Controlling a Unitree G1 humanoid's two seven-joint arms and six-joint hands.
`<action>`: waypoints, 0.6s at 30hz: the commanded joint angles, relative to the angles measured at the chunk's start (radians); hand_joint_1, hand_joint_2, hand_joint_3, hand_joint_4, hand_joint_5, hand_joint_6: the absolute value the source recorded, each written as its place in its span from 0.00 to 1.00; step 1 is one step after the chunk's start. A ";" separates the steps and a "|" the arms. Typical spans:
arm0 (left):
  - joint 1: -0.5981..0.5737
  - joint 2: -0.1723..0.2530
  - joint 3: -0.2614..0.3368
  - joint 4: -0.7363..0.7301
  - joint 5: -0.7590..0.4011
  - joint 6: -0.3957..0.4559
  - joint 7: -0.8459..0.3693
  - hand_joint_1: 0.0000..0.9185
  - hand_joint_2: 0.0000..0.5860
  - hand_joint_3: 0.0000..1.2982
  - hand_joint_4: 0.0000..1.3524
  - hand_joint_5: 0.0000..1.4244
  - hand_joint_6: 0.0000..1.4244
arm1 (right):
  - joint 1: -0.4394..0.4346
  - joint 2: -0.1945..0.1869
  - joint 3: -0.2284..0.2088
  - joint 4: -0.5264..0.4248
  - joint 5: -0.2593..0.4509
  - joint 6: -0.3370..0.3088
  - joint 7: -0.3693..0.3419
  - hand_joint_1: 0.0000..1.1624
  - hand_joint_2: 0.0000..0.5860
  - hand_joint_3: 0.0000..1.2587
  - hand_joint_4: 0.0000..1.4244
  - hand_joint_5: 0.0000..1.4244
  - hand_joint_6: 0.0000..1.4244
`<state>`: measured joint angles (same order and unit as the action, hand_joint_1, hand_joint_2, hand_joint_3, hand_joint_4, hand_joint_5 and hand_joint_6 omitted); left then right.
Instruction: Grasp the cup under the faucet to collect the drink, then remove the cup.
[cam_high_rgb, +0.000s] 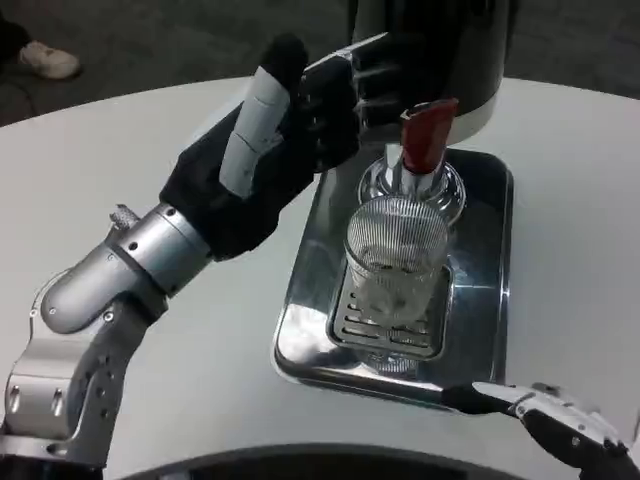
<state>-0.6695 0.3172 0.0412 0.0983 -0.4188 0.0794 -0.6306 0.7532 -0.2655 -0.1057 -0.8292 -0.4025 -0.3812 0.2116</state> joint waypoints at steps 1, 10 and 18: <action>-0.032 -0.010 -0.016 0.030 0.036 -0.023 -0.017 0.00 0.11 0.16 0.15 0.19 0.16 | 0.008 0.006 -0.010 0.007 0.014 -0.015 -0.010 0.56 0.91 0.23 0.19 0.14 0.07; -0.061 -0.026 -0.050 0.053 0.096 -0.077 -0.050 0.00 0.10 0.15 0.15 0.19 0.15 | 0.011 0.005 -0.020 0.006 0.024 -0.022 -0.009 0.56 0.91 0.23 0.19 0.14 0.07; -0.048 -0.025 -0.079 0.045 0.134 -0.119 -0.076 0.00 0.10 0.16 0.15 0.19 0.15 | 0.005 0.007 -0.013 0.005 0.021 -0.020 -0.007 0.56 0.91 0.23 0.19 0.14 0.07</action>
<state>-0.7187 0.2928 -0.0272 0.1438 -0.3018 -0.0182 -0.6886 0.7533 -0.2627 -0.1191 -0.8283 -0.3866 -0.3819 0.2114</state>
